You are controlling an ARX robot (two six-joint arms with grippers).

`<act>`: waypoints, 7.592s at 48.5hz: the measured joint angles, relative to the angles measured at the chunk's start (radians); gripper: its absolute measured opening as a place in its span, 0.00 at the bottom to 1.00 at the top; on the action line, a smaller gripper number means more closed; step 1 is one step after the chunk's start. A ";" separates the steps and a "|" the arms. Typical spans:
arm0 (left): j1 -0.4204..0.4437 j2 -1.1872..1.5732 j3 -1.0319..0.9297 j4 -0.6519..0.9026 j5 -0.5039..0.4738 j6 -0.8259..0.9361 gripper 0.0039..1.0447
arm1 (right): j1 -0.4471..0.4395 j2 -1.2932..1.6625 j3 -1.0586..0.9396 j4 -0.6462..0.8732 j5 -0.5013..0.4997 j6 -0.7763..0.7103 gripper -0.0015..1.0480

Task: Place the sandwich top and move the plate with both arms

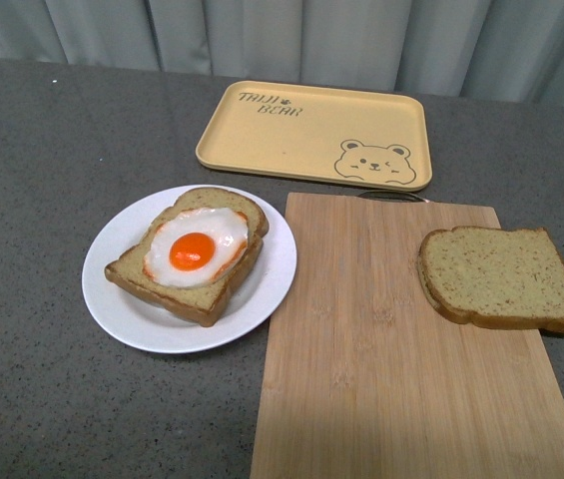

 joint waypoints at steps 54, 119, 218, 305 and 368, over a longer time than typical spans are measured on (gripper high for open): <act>0.000 -0.001 0.000 0.000 0.000 0.000 0.94 | -0.140 0.945 0.190 0.472 0.042 -0.208 0.91; 0.000 -0.001 0.000 0.000 0.000 0.000 0.94 | -0.183 2.044 0.758 0.225 -0.540 0.232 0.76; 0.000 -0.001 0.000 0.000 0.000 0.000 0.94 | 0.375 2.337 1.466 -0.104 -0.905 0.138 0.03; 0.000 -0.003 0.000 -0.002 -0.001 0.000 0.94 | 0.063 1.230 0.062 1.146 0.052 -0.003 0.01; 0.000 -0.003 0.000 -0.002 0.000 0.000 0.94 | 0.000 0.219 -0.001 0.225 0.000 -0.003 0.01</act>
